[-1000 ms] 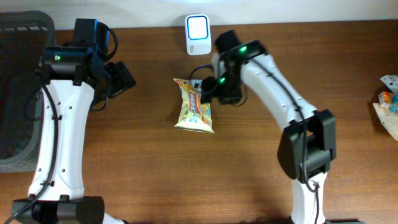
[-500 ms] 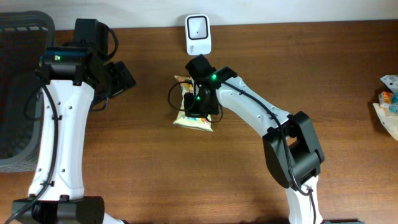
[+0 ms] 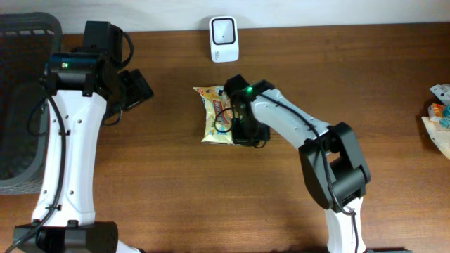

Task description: Scan the item barcode

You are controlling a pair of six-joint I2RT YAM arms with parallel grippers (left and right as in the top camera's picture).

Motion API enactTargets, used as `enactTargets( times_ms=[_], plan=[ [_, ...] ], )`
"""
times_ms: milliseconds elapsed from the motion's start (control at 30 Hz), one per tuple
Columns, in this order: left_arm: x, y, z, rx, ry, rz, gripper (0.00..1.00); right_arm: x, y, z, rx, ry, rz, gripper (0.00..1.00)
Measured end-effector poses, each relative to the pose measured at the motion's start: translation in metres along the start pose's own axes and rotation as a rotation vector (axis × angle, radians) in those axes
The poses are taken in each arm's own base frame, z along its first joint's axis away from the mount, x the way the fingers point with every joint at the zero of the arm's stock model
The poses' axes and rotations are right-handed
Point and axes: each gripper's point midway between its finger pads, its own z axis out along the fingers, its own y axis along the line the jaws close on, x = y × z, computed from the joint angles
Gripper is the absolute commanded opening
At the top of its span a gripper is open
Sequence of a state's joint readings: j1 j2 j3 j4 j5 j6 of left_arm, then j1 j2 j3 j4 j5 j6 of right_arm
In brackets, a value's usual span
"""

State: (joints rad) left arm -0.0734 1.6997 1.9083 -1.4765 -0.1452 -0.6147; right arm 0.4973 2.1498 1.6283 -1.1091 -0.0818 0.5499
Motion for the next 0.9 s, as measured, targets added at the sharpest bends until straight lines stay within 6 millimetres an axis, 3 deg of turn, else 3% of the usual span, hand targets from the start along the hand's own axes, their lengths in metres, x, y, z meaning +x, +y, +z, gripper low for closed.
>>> enactTargets(
  times_ms=[100, 200, 233, 433, 533, 633, 833, 900],
  plan=[
    [0.0, 0.0, 0.0, 0.0, 0.0, 0.0, 0.99, 0.0, -0.027, -0.005, 0.036, 0.042, 0.061, 0.04],
    [0.0, 0.0, 0.0, 0.0, 0.0, 0.0, 0.99, -0.011, -0.028, -0.018, -0.028, 0.017, 0.092, 0.04],
    [0.0, 0.0, 0.0, 0.0, 0.0, 0.0, 0.99, -0.016, -0.022, -0.024, -0.072, -0.003, 0.089, 0.04],
    [0.0, 0.0, 0.0, 0.0, 0.0, 0.0, 0.99, -0.062, 0.061, -0.08, -0.468, -0.229, -0.023, 0.04],
    [0.0, 0.0, 0.0, 0.0, 0.0, 0.0, 0.99, -0.069, 0.076, -0.086, -0.517, -0.257, 0.017, 0.04],
    [0.0, 0.0, 0.0, 0.0, 0.0, 0.0, 0.99, -0.071, 0.08, -0.075, -0.505, -0.242, 0.081, 0.04],
    [0.0, 0.0, 0.0, 0.0, 0.0, 0.0, 0.99, -0.06, 0.087, -0.012, -0.444, -0.105, 0.128, 0.04],
    [0.0, 0.0, 0.0, 0.0, 0.0, 0.0, 0.99, -0.049, 0.088, -0.002, -0.428, -0.056, 0.133, 0.04]
  ],
)
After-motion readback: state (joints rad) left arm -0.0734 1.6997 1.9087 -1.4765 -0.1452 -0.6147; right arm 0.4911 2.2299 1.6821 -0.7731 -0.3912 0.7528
